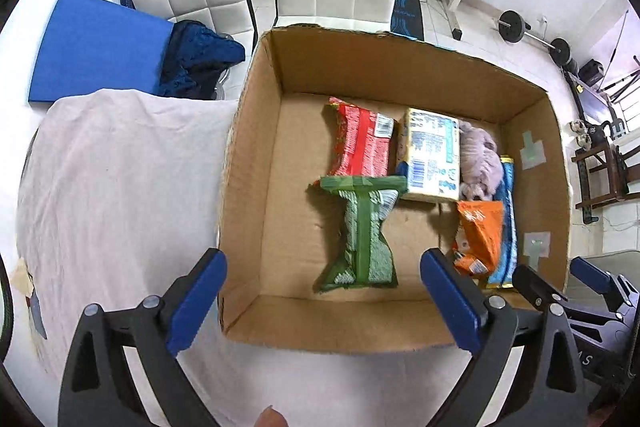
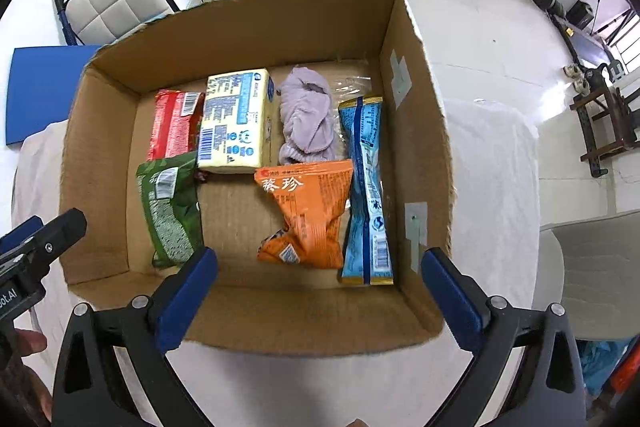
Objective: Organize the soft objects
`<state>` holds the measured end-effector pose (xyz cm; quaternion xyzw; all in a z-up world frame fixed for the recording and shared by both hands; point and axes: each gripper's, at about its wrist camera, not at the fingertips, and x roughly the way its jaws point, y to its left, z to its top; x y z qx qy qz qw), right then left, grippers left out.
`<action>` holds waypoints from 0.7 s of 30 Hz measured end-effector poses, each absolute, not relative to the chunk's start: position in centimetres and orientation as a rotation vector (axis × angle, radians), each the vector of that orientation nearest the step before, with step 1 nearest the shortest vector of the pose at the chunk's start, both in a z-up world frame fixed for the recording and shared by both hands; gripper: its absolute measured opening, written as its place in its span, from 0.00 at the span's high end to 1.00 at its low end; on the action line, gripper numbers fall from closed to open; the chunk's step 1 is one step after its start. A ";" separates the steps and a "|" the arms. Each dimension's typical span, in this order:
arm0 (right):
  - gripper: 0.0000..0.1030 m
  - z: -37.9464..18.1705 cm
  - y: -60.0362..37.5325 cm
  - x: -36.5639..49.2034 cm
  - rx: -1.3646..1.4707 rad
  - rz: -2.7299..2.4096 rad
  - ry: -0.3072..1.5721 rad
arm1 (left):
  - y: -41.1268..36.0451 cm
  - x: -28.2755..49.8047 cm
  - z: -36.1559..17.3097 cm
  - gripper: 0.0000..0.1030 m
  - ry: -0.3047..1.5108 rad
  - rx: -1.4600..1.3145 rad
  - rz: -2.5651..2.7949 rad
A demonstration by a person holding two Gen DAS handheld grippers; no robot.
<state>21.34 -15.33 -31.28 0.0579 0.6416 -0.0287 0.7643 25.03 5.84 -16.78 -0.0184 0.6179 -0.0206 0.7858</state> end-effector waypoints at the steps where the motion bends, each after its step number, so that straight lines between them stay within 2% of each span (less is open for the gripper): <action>1: 0.00 -31.1 -15.4 21.2 0.130 -0.060 1.392 | 5.9 24.7 -16.4 0.04 1.327 -0.040 -0.045; 8: 0.00 -26.6 -16.6 17.9 0.164 -0.064 1.325 | 5.6 20.4 -12.8 0.04 1.261 -0.066 -0.034; 21: 0.00 -14.5 -17.7 5.0 0.175 -0.015 1.127 | 4.4 8.4 -1.2 0.04 1.063 -0.010 -0.013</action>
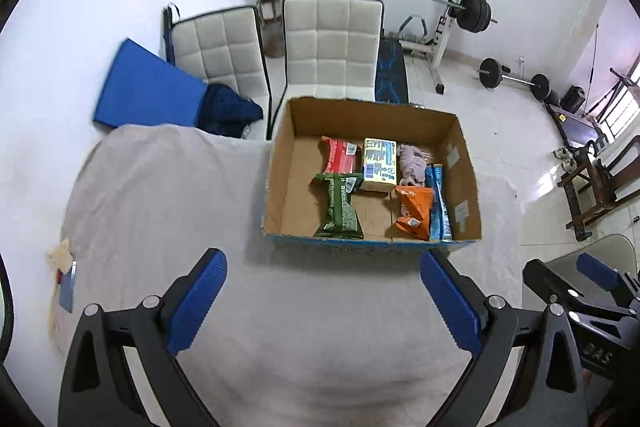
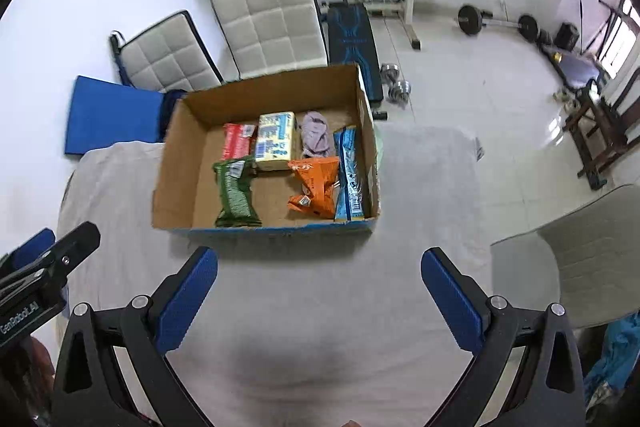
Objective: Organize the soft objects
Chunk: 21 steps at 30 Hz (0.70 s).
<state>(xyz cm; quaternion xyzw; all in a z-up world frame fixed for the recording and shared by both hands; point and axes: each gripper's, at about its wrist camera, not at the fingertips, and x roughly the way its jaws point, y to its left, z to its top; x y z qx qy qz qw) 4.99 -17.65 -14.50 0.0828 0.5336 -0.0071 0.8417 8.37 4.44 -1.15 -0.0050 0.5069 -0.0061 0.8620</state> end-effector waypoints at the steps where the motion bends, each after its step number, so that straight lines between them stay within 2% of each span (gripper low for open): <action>1: 0.00 -13.3 -17.5 3.9 0.169 -0.006 1.106 | 4.5 7.7 -0.5 0.04 1.050 -0.013 -0.014; 11: 0.00 -3.4 -17.6 -4.8 0.128 0.042 0.967 | 4.2 1.1 6.2 0.04 0.963 -0.005 -0.024; 21: 0.00 1.7 -17.2 -10.3 0.088 0.062 0.930 | 3.4 -2.0 7.9 0.03 0.929 0.000 -0.021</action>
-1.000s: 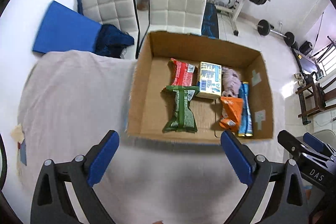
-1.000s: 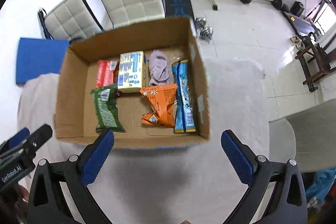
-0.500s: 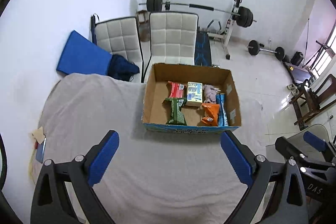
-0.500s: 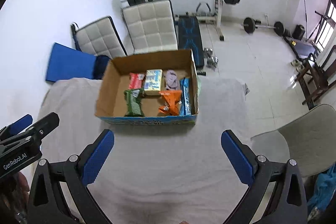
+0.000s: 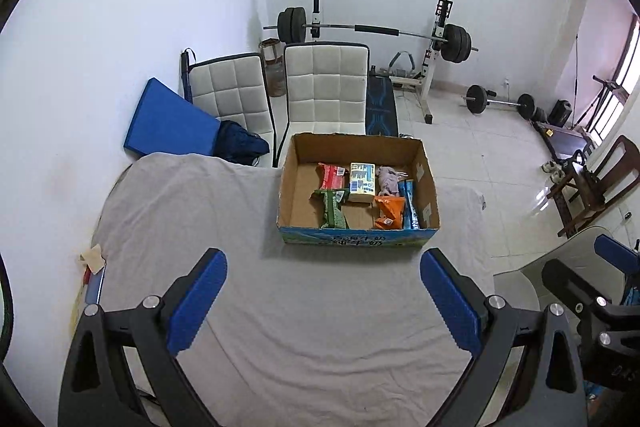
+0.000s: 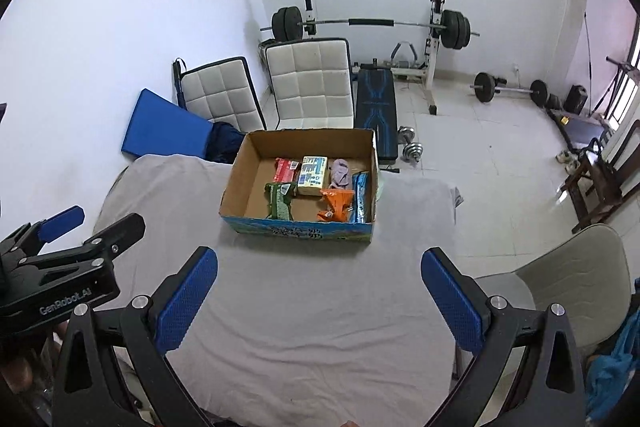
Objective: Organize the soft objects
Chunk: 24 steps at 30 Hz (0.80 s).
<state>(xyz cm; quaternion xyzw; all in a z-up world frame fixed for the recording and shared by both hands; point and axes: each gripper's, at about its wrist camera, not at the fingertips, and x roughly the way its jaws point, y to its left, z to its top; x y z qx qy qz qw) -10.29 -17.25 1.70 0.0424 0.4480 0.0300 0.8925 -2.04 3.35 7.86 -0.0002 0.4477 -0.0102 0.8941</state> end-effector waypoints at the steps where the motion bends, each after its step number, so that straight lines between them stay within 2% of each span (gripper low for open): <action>1: 0.00 1.8 -17.3 -10.4 0.083 0.056 0.930 | 3.3 -2.0 7.8 0.00 0.928 0.001 -0.016; 24: 0.00 1.4 -18.9 -6.5 0.052 0.004 0.891 | 3.1 -0.9 8.0 0.00 0.897 0.007 0.026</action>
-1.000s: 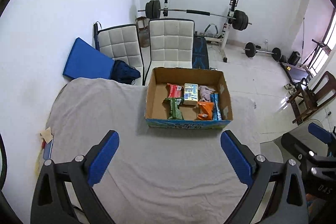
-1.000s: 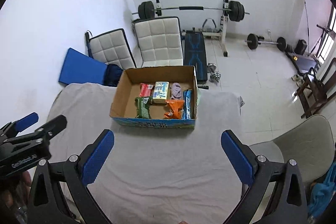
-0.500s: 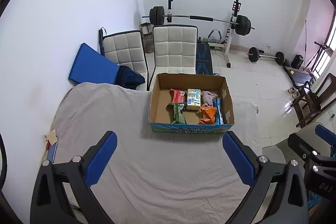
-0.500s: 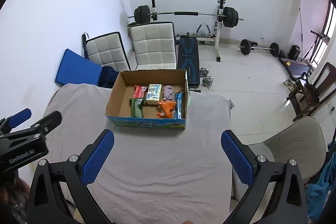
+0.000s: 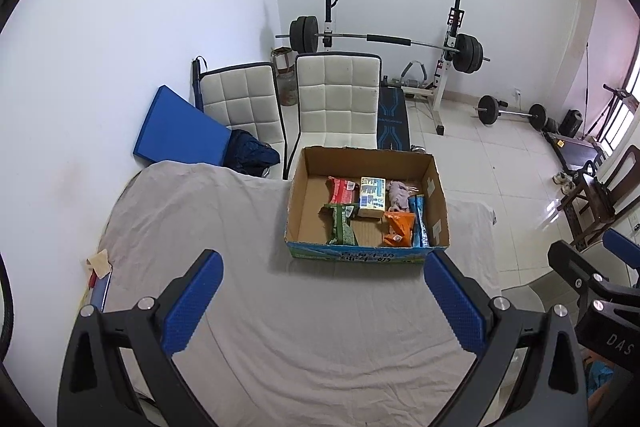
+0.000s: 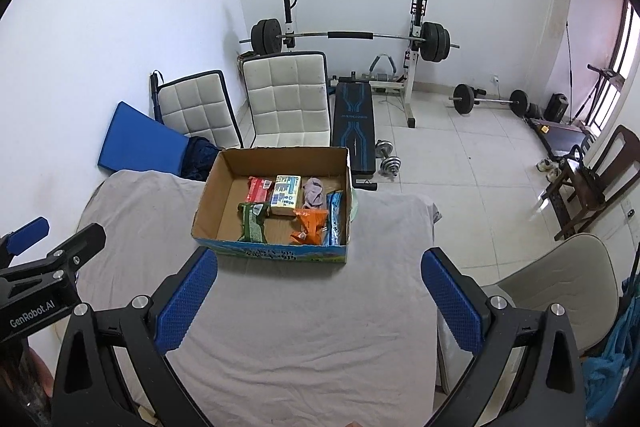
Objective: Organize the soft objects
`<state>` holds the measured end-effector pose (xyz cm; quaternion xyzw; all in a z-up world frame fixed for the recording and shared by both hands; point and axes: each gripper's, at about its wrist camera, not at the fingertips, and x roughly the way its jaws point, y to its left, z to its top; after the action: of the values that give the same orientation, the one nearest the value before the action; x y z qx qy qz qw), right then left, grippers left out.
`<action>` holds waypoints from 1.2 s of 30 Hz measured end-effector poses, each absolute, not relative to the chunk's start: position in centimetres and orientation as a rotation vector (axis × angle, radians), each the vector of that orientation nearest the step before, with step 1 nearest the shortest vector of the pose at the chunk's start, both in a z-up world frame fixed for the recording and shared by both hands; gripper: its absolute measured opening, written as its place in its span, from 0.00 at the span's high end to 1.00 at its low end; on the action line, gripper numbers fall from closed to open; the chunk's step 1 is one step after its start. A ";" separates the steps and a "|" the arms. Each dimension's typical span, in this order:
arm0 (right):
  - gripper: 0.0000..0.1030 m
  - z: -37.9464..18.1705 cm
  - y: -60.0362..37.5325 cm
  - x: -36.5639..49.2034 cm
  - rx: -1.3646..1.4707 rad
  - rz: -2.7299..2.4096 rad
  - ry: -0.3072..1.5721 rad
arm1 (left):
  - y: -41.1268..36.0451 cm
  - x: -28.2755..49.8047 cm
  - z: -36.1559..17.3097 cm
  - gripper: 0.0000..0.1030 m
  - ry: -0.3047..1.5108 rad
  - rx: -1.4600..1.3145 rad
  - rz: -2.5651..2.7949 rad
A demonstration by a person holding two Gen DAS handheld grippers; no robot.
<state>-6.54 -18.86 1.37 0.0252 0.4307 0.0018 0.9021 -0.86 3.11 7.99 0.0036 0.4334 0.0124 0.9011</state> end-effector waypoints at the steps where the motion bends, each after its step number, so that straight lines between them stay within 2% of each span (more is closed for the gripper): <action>1: 0.00 1.4 -18.8 -6.5 0.051 0.003 0.887 | 3.1 -0.9 8.0 0.00 0.898 0.007 0.026; 36: 0.00 1.2 -18.2 -5.4 0.038 0.011 0.879 | 3.4 -1.1 7.6 0.00 0.902 0.002 0.022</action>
<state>-5.44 -18.25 1.17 0.0183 0.4253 0.0052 0.9049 -1.13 3.36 7.61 0.0009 0.4357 0.0105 0.9000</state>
